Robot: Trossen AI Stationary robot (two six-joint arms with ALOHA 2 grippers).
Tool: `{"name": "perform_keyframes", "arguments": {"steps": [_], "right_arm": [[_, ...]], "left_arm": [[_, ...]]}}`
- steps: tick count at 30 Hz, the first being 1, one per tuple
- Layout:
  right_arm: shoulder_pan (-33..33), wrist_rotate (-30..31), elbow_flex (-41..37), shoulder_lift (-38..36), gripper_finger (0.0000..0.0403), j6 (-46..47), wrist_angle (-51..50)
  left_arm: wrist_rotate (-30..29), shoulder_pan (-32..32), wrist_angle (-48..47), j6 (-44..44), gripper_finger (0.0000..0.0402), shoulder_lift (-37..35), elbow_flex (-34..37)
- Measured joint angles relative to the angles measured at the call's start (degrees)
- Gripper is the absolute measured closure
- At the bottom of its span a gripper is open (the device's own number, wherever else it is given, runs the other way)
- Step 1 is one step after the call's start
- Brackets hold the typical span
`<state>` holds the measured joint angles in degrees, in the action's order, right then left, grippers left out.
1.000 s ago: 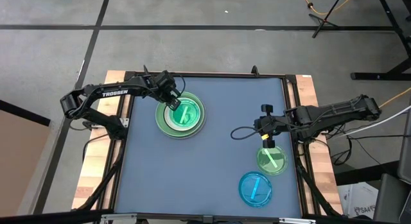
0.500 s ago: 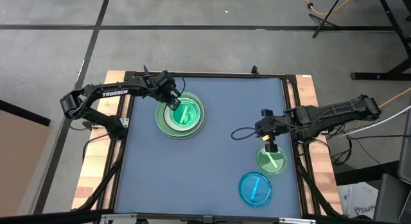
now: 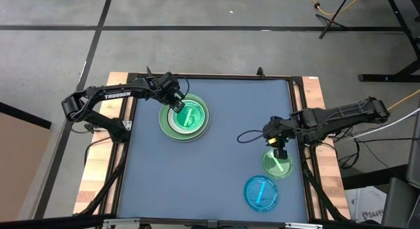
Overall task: Stack plastic plates
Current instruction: Stack the light green plate on top of the light green plate
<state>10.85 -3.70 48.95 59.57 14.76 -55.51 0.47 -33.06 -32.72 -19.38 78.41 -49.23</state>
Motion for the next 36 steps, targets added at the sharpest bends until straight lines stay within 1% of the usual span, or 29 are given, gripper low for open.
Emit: {"name": "perform_keyframes", "arguments": {"steps": [5,13,23,30,36], "right_arm": [[0.0,0.0,0.0,1.1,0.0329,0.0,0.0],[0.0,0.0,0.0,6.2,0.0329,-0.6,0.0],[0.0,-3.4,0.0,12.5,0.0329,-8.2,0.1],[0.0,-3.5,0.0,15.2,0.0329,-13.6,0.1],[0.0,-3.5,0.0,15.7,0.0329,-15.4,0.1]], "left_arm": [[0.0,0.0,0.0,0.0,0.0306,0.0,0.0],[0.0,0.0,0.0,0.0,0.0306,0.0,0.0],[0.0,0.0,0.0,0.0,0.0306,0.0,0.0],[0.0,0.0,0.0,0.0,0.0306,0.0,0.0],[0.0,0.0,0.0,0.0,0.0306,0.0,0.0]]}}
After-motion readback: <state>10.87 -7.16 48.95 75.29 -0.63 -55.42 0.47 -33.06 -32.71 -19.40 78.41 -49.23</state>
